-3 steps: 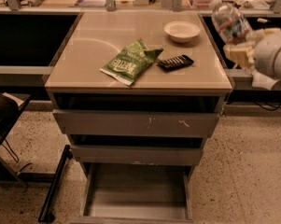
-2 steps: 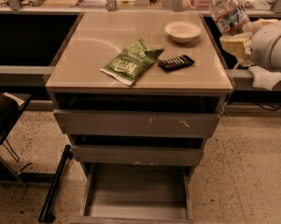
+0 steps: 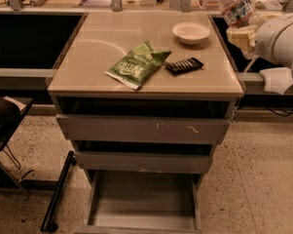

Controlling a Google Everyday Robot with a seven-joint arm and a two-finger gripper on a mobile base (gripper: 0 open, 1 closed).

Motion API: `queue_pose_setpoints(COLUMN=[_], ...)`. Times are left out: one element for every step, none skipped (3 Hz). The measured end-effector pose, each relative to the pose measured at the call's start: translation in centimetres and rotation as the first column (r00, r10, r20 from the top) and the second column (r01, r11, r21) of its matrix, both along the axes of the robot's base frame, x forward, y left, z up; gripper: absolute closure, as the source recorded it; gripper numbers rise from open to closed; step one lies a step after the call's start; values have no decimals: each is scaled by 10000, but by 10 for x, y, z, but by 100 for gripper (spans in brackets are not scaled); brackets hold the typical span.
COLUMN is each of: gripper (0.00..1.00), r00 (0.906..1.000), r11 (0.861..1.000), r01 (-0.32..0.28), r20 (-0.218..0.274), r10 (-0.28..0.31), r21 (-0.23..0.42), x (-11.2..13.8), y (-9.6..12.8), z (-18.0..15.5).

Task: Pick water bottle from bottom drawer and place on counter

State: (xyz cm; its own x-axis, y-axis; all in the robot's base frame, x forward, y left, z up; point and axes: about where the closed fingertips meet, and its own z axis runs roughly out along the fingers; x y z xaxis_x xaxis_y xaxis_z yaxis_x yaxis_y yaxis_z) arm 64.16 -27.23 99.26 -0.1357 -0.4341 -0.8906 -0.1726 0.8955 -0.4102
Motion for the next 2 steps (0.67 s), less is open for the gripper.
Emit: queue_pose_setpoints(gripper=[100, 100], r00=[9991, 9995], r11=[9953, 9836], r01=[-310, -269], r20=[312, -104], r10=[282, 293], r21=[920, 1786], x=[52, 80], y=[22, 35], z=[1, -25])
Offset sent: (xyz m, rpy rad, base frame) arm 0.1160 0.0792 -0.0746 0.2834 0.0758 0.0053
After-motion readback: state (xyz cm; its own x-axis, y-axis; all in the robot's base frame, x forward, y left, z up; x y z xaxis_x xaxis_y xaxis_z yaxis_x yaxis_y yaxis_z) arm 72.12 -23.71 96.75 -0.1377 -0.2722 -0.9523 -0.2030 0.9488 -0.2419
